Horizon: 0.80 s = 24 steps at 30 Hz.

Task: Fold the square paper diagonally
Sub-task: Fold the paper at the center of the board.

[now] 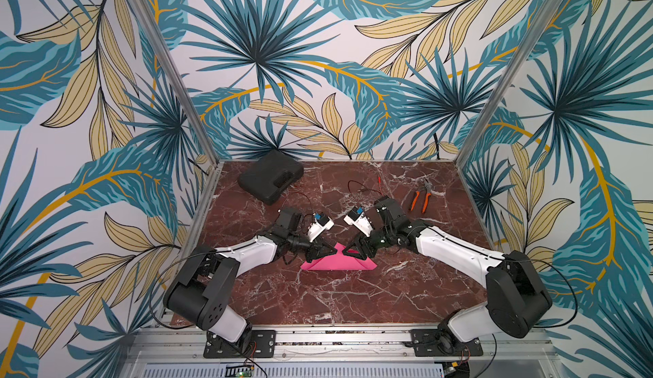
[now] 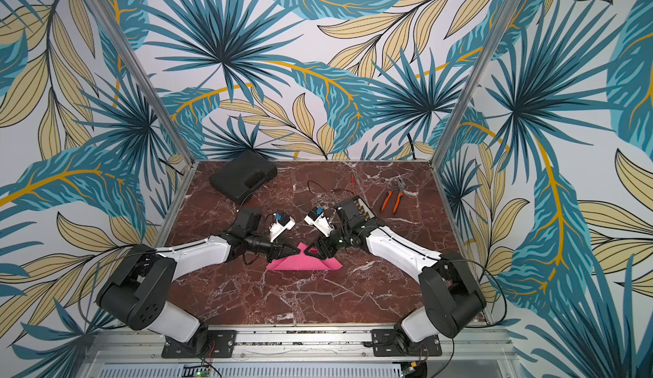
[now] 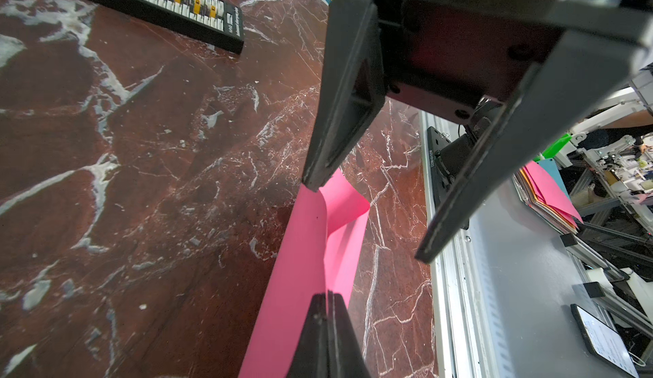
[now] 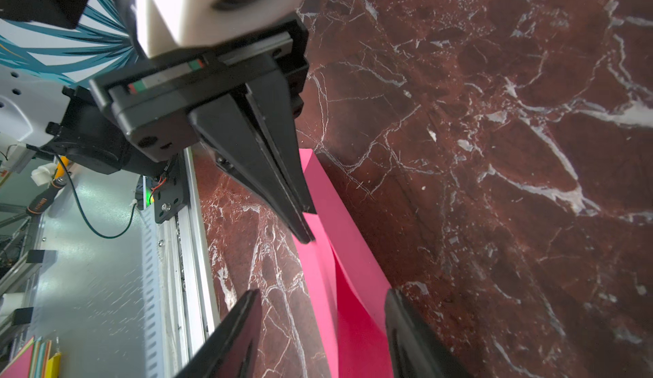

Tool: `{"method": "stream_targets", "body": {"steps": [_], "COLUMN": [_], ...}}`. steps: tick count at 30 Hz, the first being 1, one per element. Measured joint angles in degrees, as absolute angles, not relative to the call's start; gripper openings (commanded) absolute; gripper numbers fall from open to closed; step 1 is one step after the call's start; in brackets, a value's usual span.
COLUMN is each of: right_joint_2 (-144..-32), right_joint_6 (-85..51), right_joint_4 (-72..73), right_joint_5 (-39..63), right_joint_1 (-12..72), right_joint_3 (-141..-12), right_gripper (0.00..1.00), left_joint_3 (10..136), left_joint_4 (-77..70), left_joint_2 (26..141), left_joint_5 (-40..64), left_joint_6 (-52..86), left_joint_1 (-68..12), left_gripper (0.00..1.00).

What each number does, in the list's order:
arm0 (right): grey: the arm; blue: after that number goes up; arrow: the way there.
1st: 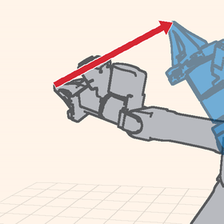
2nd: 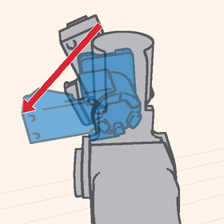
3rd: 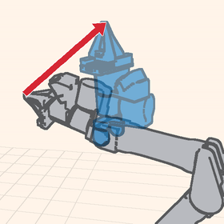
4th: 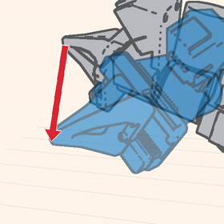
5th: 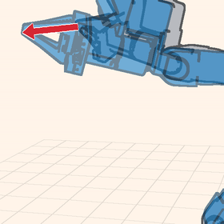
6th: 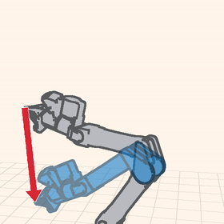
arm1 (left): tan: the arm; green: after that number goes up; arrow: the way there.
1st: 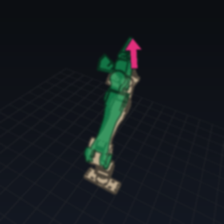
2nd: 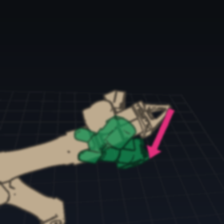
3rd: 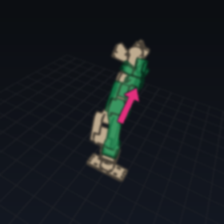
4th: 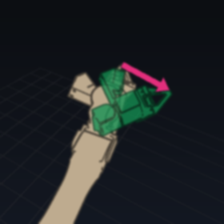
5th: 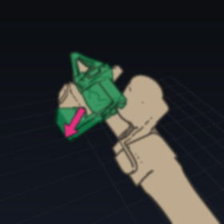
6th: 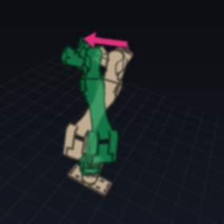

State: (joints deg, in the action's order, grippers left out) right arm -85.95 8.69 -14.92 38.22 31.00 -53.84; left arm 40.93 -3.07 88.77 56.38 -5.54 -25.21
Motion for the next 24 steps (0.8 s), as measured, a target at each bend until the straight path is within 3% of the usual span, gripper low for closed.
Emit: {"method": "stream_targets", "body": {"steps": [8, 14, 18, 24], "right_joint_2": [-85.97, -87.55, -88.36, -88.38], "right_joint_6": [15.07, 17.54, 18.28, 19.64], "right_joint_4": [-12.01, -13.56, -14.87, -16.8], "right_joint_5": [40.69, 42.26, 42.72, 42.92], "right_joint_1": [31.03, 31.03, 31.03, 31.03], "right_joint_3": [-53.84, -55.61, -56.6, -56.66], "right_gripper": [0.57, 0.34, 0.26, 0.03], "left_joint_3": [39.66, 39.66, 39.66, 39.68], "left_joint_4": [-7.01, -9.02, -9.61, -9.65], "left_joint_2": [87.9, 87.61, 87.57, 87.2], "left_joint_5": [58.3, 59.44, 59.68, 59.96], "left_joint_6": [-4.05, -3.16, -2.96, -2.9], "left_joint_1": [-25.36, -25.43, -25.45, -25.47], "left_gripper": [0.0, 0.0, 0.0, 0.0]}}
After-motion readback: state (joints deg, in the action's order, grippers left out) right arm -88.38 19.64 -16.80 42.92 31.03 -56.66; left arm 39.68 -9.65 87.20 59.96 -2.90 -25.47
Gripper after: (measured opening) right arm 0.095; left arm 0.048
